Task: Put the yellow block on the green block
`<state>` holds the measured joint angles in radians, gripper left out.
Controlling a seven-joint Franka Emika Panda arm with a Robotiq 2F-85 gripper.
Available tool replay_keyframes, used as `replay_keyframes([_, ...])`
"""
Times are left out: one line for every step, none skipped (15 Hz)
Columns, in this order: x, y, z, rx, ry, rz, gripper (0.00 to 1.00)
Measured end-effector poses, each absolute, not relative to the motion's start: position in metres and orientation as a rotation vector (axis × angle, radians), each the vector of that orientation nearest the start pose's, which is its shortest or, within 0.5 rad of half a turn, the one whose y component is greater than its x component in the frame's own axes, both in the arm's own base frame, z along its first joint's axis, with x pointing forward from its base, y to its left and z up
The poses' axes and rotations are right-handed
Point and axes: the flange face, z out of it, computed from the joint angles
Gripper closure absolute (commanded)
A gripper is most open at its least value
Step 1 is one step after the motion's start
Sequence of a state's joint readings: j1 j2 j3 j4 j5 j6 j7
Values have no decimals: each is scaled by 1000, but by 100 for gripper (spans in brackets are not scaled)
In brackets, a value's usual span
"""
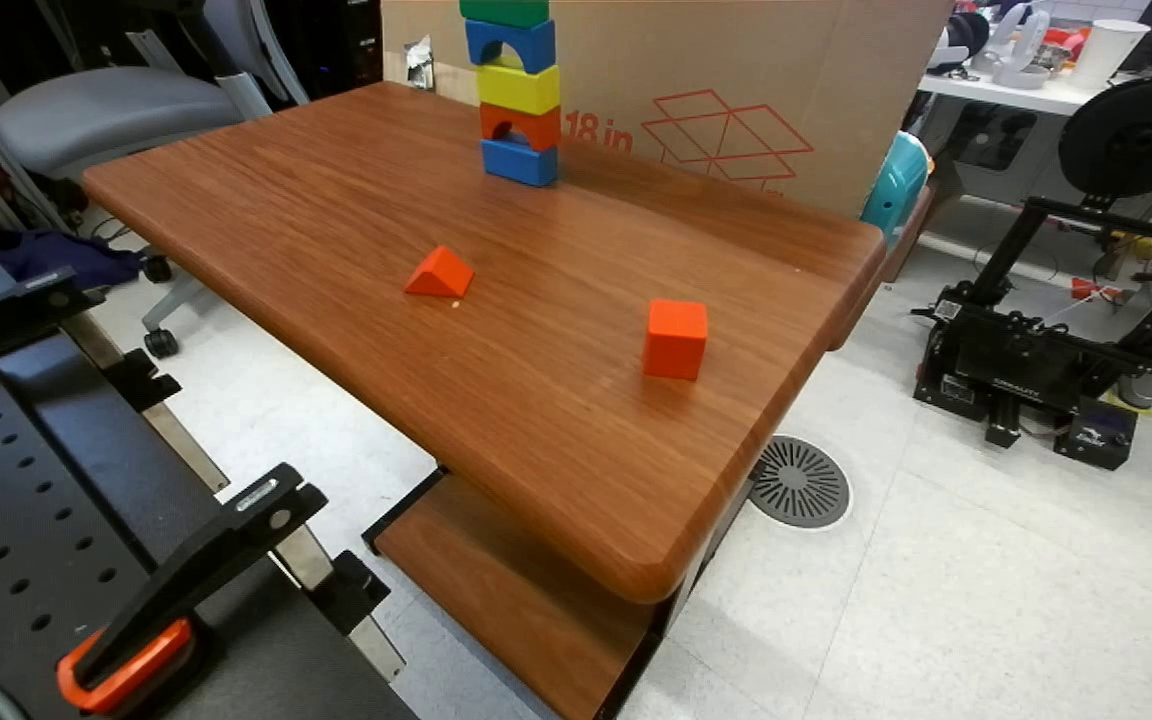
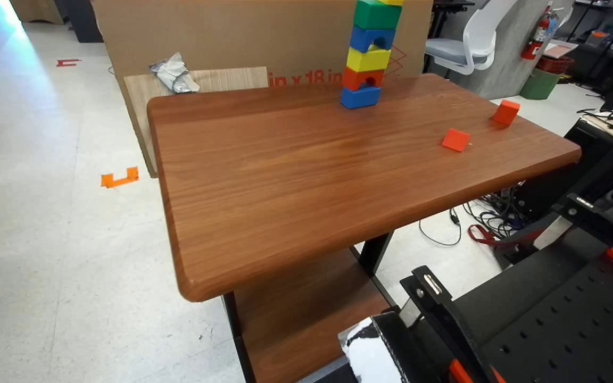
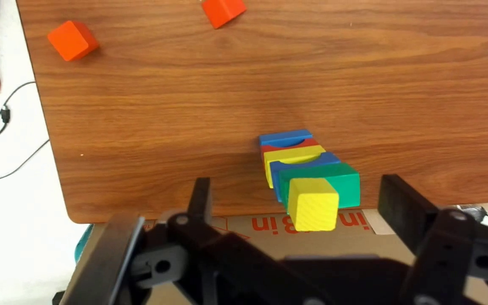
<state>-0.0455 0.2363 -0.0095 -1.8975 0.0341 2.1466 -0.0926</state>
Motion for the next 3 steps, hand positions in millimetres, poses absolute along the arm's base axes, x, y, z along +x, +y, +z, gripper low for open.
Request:
replay_keyframes([611,-32,379,-3116,-31,-20,0])
replay_keyframes([611,-32,378,-3116,-31,-18,0])
replay_keyframes([611,-31,378,-3115,-31,-17,0])
